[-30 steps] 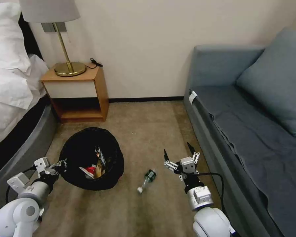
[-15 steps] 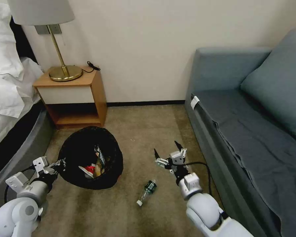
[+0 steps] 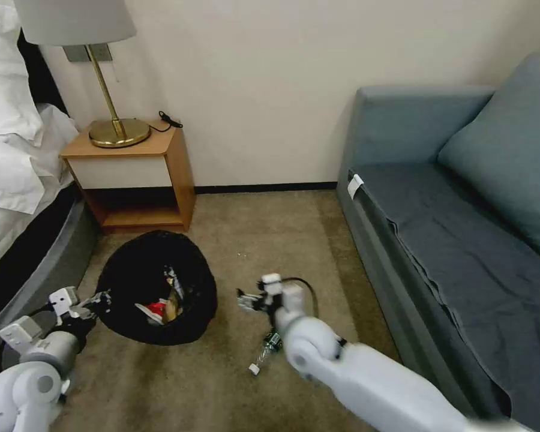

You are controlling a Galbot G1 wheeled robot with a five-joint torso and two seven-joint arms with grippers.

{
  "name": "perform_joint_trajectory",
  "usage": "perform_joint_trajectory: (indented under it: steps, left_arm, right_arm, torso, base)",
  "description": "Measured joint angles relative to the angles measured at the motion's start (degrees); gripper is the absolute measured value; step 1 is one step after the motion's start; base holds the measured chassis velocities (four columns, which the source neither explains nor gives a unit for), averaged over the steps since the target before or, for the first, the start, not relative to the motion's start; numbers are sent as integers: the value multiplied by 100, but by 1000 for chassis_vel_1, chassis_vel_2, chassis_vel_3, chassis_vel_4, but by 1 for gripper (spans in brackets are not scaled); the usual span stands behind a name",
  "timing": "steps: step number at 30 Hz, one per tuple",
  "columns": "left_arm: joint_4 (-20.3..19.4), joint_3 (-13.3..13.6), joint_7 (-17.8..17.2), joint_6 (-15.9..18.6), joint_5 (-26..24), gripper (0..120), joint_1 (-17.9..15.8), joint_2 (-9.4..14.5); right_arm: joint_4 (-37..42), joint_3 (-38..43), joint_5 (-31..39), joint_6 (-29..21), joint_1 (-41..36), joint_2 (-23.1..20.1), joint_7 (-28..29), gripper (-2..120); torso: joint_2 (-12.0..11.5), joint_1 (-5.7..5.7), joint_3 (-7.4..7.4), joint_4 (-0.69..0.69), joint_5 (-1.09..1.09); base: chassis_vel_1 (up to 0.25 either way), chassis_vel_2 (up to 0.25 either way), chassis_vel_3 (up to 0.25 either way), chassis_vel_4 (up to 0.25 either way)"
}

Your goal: Pick up the trash bin, then pick up the garbage on the floor and place it into the trash bin.

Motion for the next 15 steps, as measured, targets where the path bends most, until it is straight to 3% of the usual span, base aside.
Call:
perform_joint_trajectory:
  steps: [5,15]
  left_arm:
    - [175,-78,159,-118,-10,4,30,115]
    - [391,-96,280,-243,2,4,40,229]
  right_arm:
    - [-647,-42,745,-362,162,298,668,100]
    - [-599,12,1458,-529,108,277,1411,100]
  torso:
    - [0,0,0,-2,-1]
    - [0,0,0,-3,0]
  base:
    - [0,0,0,0]
    - [0,0,0,0]
